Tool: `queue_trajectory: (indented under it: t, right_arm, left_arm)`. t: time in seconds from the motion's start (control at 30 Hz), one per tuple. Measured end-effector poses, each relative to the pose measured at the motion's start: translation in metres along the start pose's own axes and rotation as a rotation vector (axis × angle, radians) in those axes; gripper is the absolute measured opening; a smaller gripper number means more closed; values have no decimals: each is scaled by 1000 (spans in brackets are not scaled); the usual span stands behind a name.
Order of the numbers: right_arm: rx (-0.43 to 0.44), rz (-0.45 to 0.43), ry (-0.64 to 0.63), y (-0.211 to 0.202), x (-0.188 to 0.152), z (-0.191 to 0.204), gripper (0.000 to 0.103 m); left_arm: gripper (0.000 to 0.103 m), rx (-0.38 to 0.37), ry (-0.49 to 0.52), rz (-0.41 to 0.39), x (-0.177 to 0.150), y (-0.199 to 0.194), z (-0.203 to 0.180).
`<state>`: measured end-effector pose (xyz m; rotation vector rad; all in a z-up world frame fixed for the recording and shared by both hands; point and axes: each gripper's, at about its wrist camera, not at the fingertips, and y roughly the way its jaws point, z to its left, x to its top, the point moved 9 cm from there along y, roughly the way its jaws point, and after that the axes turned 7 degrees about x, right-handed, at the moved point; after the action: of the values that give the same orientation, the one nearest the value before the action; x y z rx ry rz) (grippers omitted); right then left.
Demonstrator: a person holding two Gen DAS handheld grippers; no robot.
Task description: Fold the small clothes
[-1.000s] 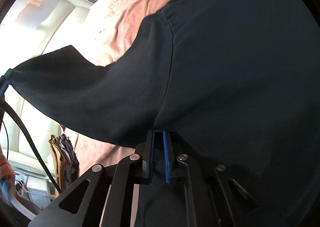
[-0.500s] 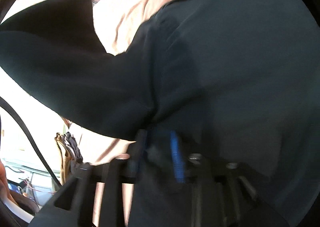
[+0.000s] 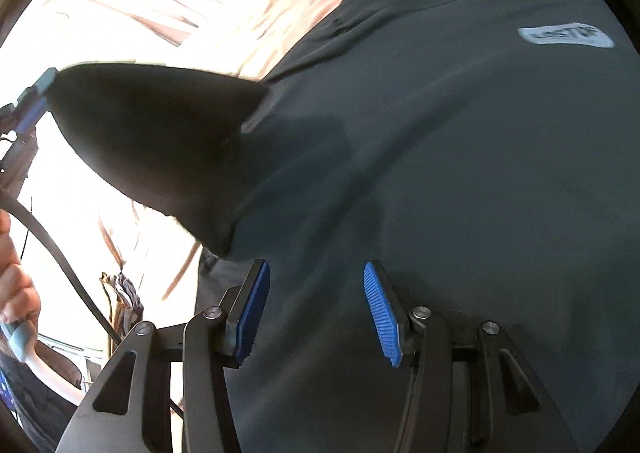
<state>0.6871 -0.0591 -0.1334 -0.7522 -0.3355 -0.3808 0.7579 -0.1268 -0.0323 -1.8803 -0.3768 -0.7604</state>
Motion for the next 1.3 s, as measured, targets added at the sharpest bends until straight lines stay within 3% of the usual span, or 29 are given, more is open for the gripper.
queue_trajectory:
  t: [0.07, 0.1, 0.13, 0.23, 0.37, 0.63, 0.97, 1.23, 1.3]
  right_arm:
    - [4, -15, 12, -8, -2, -10, 47]
    - [5, -24, 17, -11, -2, -16, 47]
    - [3, -30, 24, -15, -1, -24, 47]
    - [-7, -24, 40, -22, 2, -38, 47]
    - [-11, -38, 15, -31, 9, -38, 47]
    - [-25, -53, -13, -39, 10, -37, 47]
    - [-50, -53, -35, -35, 9, -41, 47]
    - [-42, -58, -18, -39, 10, -45, 47]
    - [-44, -58, -17, -37, 9, -45, 47]
  left_arm:
    - [57, 30, 36, 20, -8, 3, -6]
    - [64, 42, 44, 16, -9, 3, -6]
    - [65, 50, 47, 13, -11, 2, -4]
    - [65, 82, 14, 23, -15, 6, 9]
    - [65, 193, -33, 62, -28, 24, 40]
    - [65, 259, -144, 148, -75, 59, 89]
    - [65, 290, -214, 191, -102, 99, 129]
    - [57, 283, -252, 184, -106, 125, 139]
    - [44, 279, -267, 187, -104, 130, 139]
